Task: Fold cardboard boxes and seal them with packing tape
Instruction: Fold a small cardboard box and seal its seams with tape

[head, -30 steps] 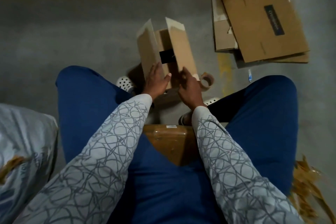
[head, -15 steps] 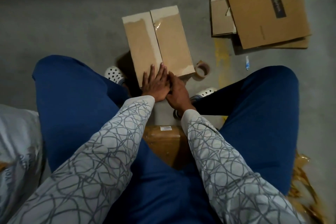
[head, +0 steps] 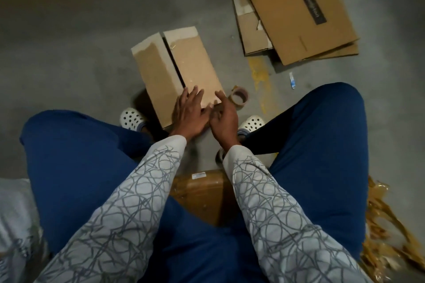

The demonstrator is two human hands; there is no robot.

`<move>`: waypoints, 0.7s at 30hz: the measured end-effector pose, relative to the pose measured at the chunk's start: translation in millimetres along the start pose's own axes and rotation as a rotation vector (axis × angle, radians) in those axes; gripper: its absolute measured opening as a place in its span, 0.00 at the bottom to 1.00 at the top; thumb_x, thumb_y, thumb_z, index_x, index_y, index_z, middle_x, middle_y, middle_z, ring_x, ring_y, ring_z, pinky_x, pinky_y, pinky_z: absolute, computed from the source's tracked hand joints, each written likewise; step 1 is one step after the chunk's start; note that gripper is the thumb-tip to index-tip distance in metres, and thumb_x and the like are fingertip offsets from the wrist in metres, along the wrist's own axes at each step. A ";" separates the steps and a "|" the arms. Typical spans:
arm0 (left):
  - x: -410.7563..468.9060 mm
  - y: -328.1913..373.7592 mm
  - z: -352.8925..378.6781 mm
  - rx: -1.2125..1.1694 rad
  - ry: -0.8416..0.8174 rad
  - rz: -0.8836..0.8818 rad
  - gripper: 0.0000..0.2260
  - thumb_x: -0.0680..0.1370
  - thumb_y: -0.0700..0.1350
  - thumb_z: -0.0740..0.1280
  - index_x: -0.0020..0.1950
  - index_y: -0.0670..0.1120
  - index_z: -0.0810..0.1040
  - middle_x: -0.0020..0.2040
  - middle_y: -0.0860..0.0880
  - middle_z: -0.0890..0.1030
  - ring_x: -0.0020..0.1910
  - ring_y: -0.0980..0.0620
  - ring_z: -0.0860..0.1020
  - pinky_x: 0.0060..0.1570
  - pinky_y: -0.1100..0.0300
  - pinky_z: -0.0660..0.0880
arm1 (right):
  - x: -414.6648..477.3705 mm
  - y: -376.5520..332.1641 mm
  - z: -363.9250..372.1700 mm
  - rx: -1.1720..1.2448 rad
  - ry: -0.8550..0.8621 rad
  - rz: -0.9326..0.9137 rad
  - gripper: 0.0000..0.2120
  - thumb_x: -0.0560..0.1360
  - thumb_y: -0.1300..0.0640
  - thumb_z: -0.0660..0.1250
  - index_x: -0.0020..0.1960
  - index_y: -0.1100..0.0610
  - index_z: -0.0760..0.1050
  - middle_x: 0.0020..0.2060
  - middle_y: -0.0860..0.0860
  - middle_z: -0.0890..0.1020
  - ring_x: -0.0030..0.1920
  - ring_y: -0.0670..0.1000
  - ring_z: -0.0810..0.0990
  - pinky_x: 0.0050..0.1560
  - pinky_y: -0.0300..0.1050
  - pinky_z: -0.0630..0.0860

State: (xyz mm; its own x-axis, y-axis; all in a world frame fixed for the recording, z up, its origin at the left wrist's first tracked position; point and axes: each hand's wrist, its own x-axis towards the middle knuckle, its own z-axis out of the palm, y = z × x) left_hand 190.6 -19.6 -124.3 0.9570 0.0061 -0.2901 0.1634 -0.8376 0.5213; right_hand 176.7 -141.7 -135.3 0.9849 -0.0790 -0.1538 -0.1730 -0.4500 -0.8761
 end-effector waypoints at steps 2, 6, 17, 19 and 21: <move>5.6 7.8 -0.7 -0.055 0.033 0.088 0.26 0.83 0.57 0.61 0.79 0.47 0.66 0.81 0.46 0.62 0.82 0.44 0.52 0.79 0.45 0.52 | 10.8 7.9 -11.0 0.051 0.135 0.103 0.23 0.76 0.65 0.66 0.71 0.56 0.74 0.68 0.53 0.78 0.68 0.52 0.75 0.69 0.47 0.72; 23.5 37.6 6.0 -0.145 -0.033 0.206 0.25 0.82 0.54 0.66 0.77 0.47 0.69 0.78 0.45 0.68 0.80 0.45 0.58 0.78 0.47 0.56 | 42.5 18.2 -38.6 0.289 0.383 0.304 0.15 0.76 0.62 0.69 0.59 0.46 0.77 0.56 0.42 0.81 0.57 0.45 0.79 0.58 0.37 0.76; 156.8 82.0 90.2 0.579 -0.334 0.218 0.36 0.73 0.51 0.66 0.80 0.43 0.59 0.73 0.41 0.71 0.75 0.39 0.65 0.78 0.41 0.48 | 180.3 143.4 -31.8 0.457 0.549 0.792 0.18 0.77 0.50 0.72 0.65 0.54 0.77 0.58 0.51 0.81 0.57 0.50 0.79 0.62 0.46 0.76; 174.8 81.4 100.3 0.654 -0.414 0.189 0.33 0.74 0.53 0.64 0.78 0.43 0.63 0.71 0.41 0.73 0.73 0.39 0.67 0.77 0.39 0.48 | 199.4 166.3 -23.0 0.351 0.481 0.809 0.21 0.76 0.50 0.73 0.67 0.54 0.76 0.61 0.54 0.80 0.60 0.53 0.78 0.60 0.42 0.73; 188.0 83.3 110.3 0.626 -0.464 0.131 0.25 0.76 0.53 0.62 0.71 0.45 0.71 0.67 0.42 0.77 0.69 0.40 0.72 0.76 0.39 0.51 | 211.2 187.7 -10.9 0.141 0.347 0.826 0.25 0.75 0.49 0.73 0.69 0.56 0.73 0.63 0.58 0.78 0.63 0.57 0.77 0.60 0.45 0.72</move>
State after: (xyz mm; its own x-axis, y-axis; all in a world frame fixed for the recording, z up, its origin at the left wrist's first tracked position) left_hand 357.7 -148.5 -223.9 0.7390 -0.2268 -0.6343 -0.2408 -0.9684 0.0657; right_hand 352.2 -252.6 -327.3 0.4879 -0.6023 -0.6318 -0.8002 -0.0195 -0.5994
